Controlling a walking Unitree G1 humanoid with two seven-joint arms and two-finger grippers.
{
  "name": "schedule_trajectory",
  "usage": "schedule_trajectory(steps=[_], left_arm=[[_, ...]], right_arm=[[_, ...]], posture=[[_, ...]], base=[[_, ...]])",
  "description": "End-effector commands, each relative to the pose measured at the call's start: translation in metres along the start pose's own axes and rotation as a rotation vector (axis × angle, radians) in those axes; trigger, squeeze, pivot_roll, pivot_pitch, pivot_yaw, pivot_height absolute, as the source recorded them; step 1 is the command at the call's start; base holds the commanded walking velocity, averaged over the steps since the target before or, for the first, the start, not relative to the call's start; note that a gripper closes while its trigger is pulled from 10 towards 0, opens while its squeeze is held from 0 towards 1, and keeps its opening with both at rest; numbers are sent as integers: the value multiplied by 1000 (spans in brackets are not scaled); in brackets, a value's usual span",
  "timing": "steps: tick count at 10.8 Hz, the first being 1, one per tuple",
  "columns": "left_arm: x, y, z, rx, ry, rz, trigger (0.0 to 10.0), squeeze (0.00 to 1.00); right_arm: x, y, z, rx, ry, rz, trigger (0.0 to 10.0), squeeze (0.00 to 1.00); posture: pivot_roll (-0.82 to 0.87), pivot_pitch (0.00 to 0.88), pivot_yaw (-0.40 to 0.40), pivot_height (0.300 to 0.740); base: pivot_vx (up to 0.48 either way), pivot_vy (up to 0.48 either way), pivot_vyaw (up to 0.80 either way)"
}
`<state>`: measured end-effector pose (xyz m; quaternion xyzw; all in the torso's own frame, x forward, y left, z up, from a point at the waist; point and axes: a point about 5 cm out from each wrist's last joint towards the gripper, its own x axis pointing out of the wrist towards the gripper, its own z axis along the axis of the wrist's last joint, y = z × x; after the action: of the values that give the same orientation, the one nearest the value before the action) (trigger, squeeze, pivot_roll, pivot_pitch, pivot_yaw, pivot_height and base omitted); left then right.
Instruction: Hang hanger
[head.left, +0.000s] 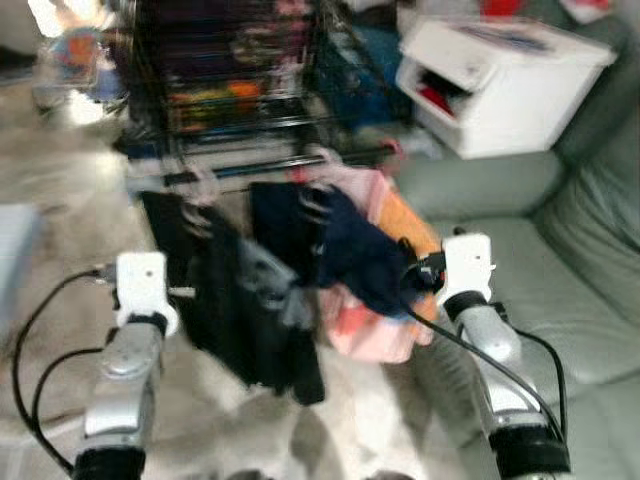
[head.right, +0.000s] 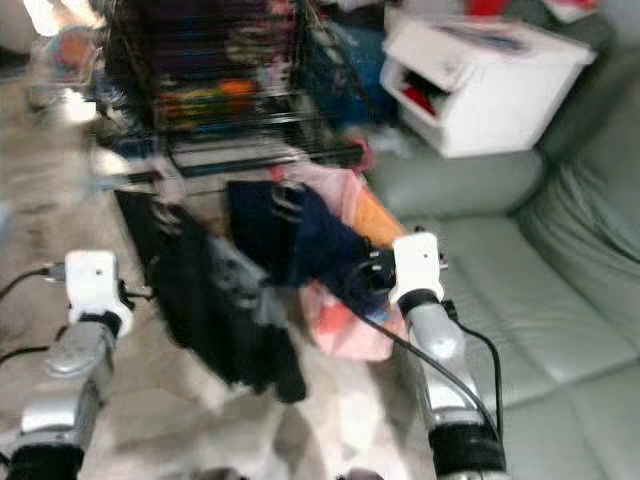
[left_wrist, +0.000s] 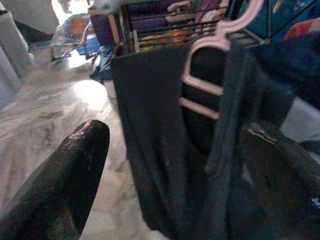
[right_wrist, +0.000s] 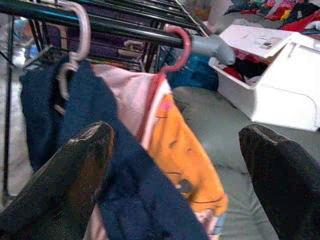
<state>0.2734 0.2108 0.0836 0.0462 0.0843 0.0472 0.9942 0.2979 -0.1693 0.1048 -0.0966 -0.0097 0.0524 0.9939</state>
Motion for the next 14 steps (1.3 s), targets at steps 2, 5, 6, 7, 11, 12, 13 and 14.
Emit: schedule_trajectory(steps=[2,5,6,7,11,12,13,14], left_arm=[[1,-11,6,9,-41,-49,10000,0],[-2,-15,7,-10,-43,-87,10000,0],[-1,-17,9,-9,-52,-95,10000,0],[-1,-18,10,-11,-58,-103,10000,0],[-2,-20,9,-12,-56,-128,10000,0],[-2,-20,9,-12,-57,-131,10000,0],[-2,-22,9,-11,-55,-135,10000,0],[-2,-22,9,-11,-54,-138,10000,0]], right_arm=[[0,-6,-3,-2,15,-15,10000,0],[-2,-17,-6,-38,30,-84,10000,0],[-2,-26,-7,-66,39,-140,10000,0],[-2,-28,-6,-84,39,-152,10000,0],[-2,-30,-9,-93,50,-185,10000,0],[-1,-31,-9,-94,51,-190,10000,0],[-1,-32,-9,-96,54,-194,10000,0],[-1,-33,-9,-102,54,-201,10000,0]], posture=[[-22,12,-4,740],[-25,15,-7,740],[-25,15,-7,740],[-29,14,-4,740],[-29,17,3,740],[-29,17,3,740],[-29,17,3,740],[-29,17,3,740]], base=[[0,0,0],[0,0,0],[0,0,0],[0,0,0],[129,0,0],[277,0,0],[281,0,0],[285,0,0]])
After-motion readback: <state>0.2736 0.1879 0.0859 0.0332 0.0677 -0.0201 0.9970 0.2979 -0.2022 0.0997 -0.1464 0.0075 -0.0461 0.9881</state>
